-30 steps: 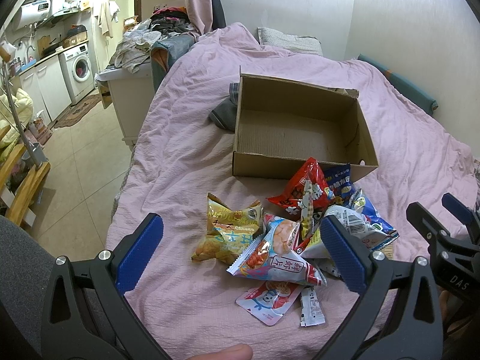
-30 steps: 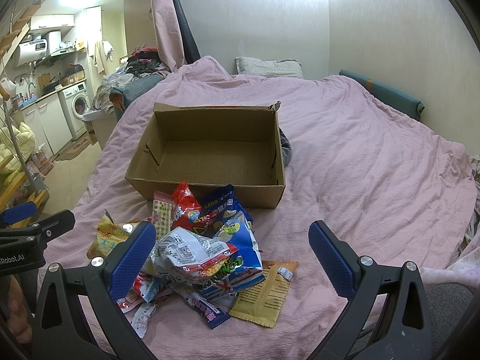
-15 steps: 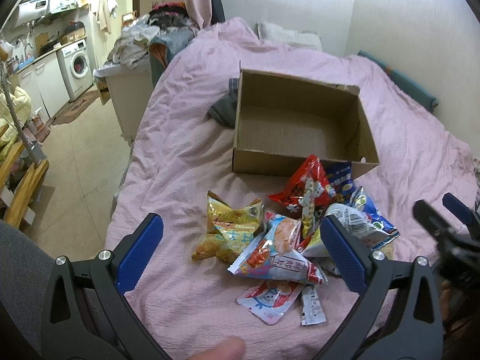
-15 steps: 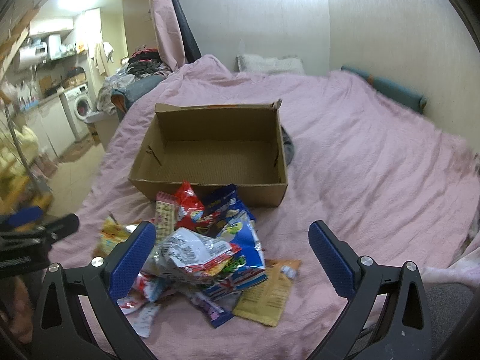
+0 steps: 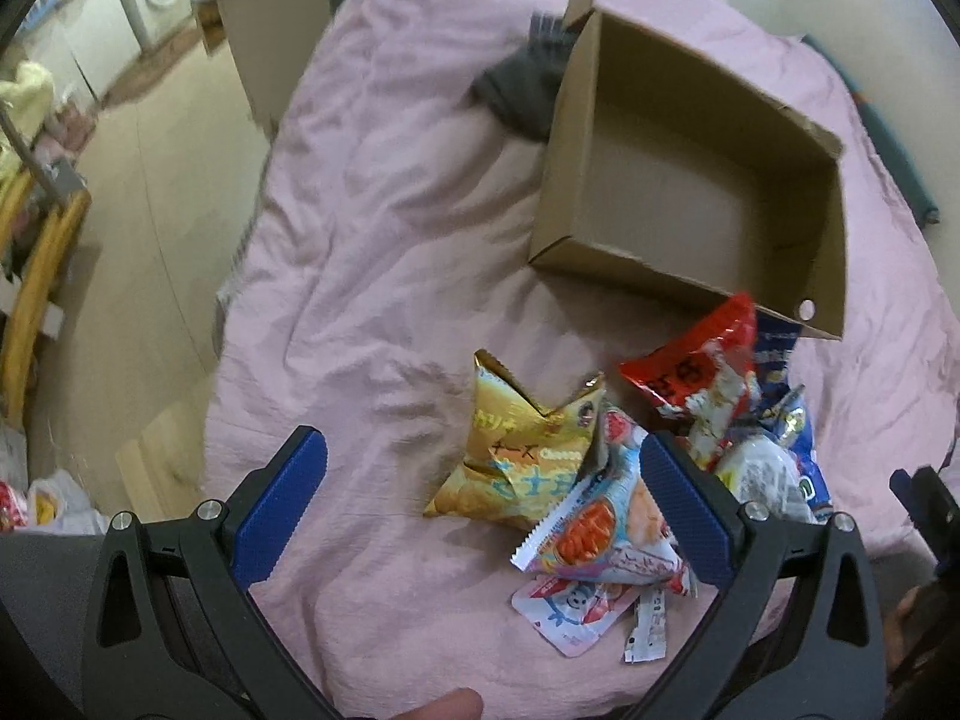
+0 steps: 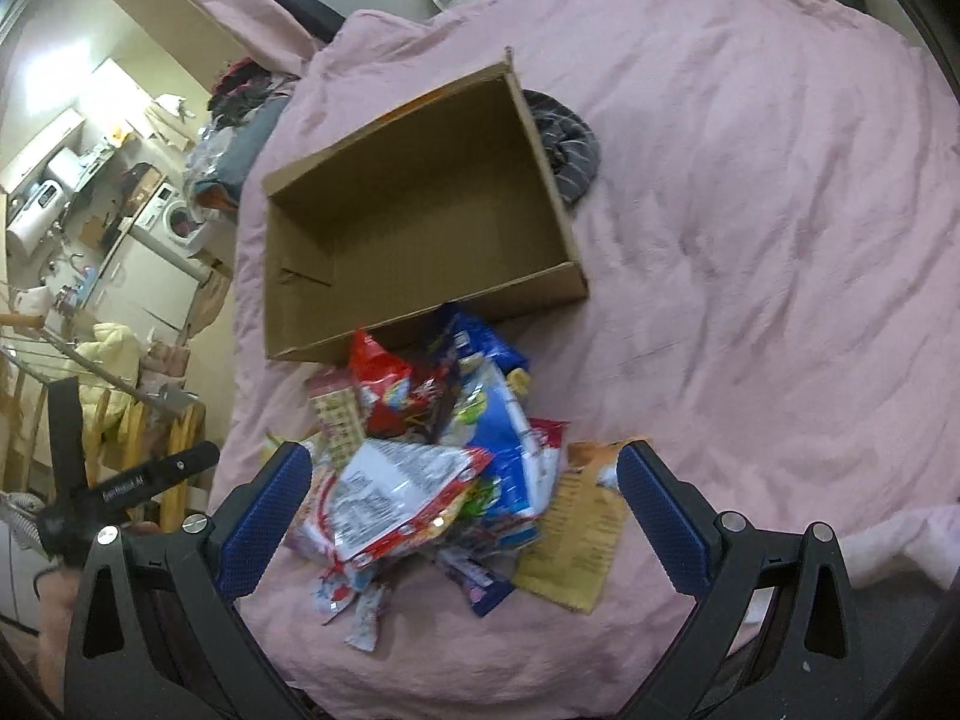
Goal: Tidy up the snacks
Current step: 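Grasp the yellow chip bag with left tool while right tool grasps blue chip bag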
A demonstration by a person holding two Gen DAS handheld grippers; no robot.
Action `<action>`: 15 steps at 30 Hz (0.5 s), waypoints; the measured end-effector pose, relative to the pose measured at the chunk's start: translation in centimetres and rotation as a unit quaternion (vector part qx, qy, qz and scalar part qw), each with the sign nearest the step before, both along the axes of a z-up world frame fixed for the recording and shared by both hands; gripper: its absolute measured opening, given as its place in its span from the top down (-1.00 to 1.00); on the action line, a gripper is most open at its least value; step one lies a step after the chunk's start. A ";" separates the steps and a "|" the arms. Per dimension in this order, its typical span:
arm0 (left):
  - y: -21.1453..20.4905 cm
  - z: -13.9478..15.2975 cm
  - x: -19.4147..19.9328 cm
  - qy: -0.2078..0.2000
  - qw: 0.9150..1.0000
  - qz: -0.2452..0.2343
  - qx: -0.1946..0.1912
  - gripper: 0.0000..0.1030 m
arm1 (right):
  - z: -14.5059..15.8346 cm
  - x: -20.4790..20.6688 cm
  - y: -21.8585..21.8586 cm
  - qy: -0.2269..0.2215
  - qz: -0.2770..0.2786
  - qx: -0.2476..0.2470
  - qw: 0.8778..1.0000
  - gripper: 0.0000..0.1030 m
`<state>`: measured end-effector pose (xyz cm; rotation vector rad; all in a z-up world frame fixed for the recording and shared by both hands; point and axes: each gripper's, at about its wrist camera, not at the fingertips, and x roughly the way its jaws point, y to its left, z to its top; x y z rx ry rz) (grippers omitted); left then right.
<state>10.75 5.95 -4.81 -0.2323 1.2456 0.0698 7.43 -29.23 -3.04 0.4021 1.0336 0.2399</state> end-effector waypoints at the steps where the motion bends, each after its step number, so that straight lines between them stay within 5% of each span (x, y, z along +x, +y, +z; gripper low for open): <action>1: 0.1 -0.5 0.5 0.013 1.000 -0.003 0.000 -1.00 | -0.2 0.2 -0.2 0.001 -0.001 -0.003 1.000 -1.00; 6: -1.1 -4.1 2.0 0.085 0.996 -0.030 -0.016 -0.86 | -1.5 1.6 -0.8 0.029 0.000 -0.001 1.000 -1.00; 11: -2.1 -6.4 2.1 0.114 0.992 -0.040 -0.026 -0.64 | -2.8 4.4 -1.0 0.066 0.023 0.019 0.997 -0.99; 15: -2.6 -7.5 2.3 0.127 0.990 -0.046 -0.048 -0.35 | -5.4 7.0 0.3 0.118 0.061 0.034 0.991 -0.53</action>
